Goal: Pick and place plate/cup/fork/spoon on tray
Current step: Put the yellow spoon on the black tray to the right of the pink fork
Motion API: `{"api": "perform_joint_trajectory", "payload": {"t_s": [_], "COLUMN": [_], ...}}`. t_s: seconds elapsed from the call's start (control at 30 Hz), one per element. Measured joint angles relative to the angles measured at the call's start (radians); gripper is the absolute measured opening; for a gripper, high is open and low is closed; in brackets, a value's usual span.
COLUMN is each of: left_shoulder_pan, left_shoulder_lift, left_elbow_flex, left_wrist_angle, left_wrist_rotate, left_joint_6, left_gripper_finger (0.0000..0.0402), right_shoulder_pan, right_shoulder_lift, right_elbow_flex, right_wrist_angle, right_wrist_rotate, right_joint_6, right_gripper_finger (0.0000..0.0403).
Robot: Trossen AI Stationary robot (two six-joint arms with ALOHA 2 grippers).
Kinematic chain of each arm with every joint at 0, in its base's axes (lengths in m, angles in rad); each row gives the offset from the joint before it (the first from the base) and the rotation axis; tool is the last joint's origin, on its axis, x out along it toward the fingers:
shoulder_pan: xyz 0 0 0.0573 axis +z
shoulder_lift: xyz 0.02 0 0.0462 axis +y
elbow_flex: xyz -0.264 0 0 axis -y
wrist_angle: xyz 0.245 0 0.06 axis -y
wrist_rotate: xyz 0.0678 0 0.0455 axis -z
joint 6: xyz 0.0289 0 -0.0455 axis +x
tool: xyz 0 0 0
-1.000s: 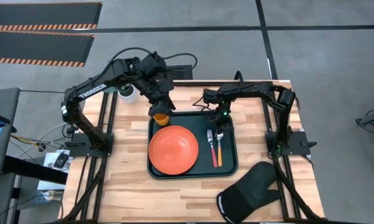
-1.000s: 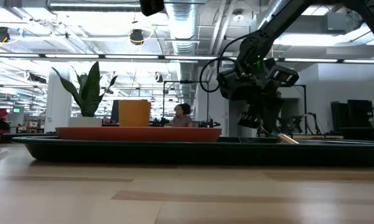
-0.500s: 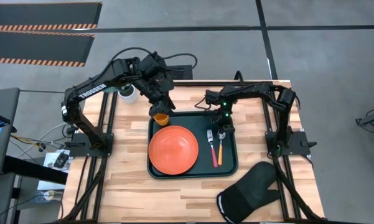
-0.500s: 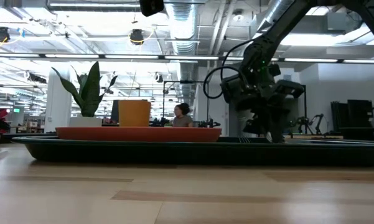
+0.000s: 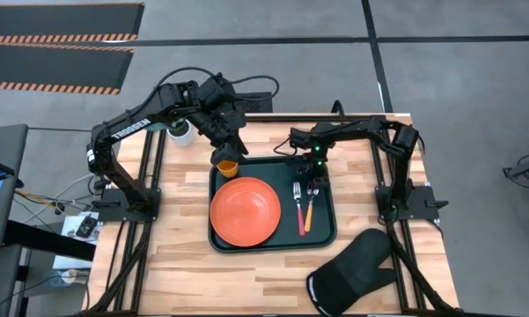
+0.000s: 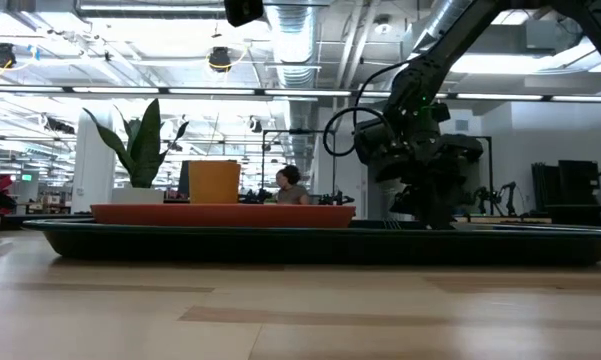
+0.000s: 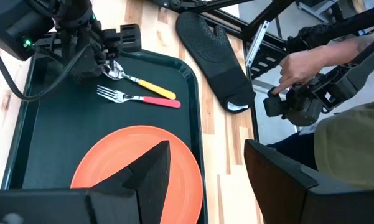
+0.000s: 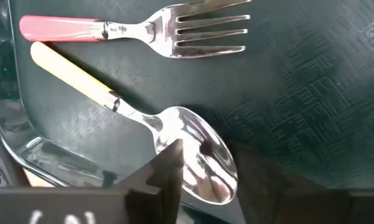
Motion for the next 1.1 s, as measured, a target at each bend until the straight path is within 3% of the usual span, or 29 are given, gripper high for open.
{"api": "perform_joint_trajectory", "payload": {"t_s": [0.3,0.5,0.8,1.1], "left_shoulder_pan": [0.000,0.000,-0.015,-0.042], "left_shoulder_lift": [0.000,0.000,0.000,0.000], "left_elbow_flex": [0.000,0.000,0.000,0.000], "left_wrist_angle": [0.000,-0.007,-0.019,-0.016], "left_wrist_rotate": [-0.026,-0.029,-0.027,-0.094], "left_joint_6": [0.008,0.007,0.017,0.042], "left_gripper_finger": [0.0192,0.0192,0.0192,0.0192], "right_shoulder_pan": [0.000,-0.004,-0.075,-0.095], "right_shoulder_lift": [0.003,0.001,-0.052,-0.052], "right_elbow_flex": [0.121,0.176,0.105,0.030], "right_wrist_angle": [-0.096,-0.122,-0.124,-0.081], "right_wrist_rotate": [0.082,0.044,0.021,-0.035], "right_joint_6": [0.019,0.095,0.198,0.244], "right_gripper_finger": [0.0184,0.0176,0.0169,0.0168]}}
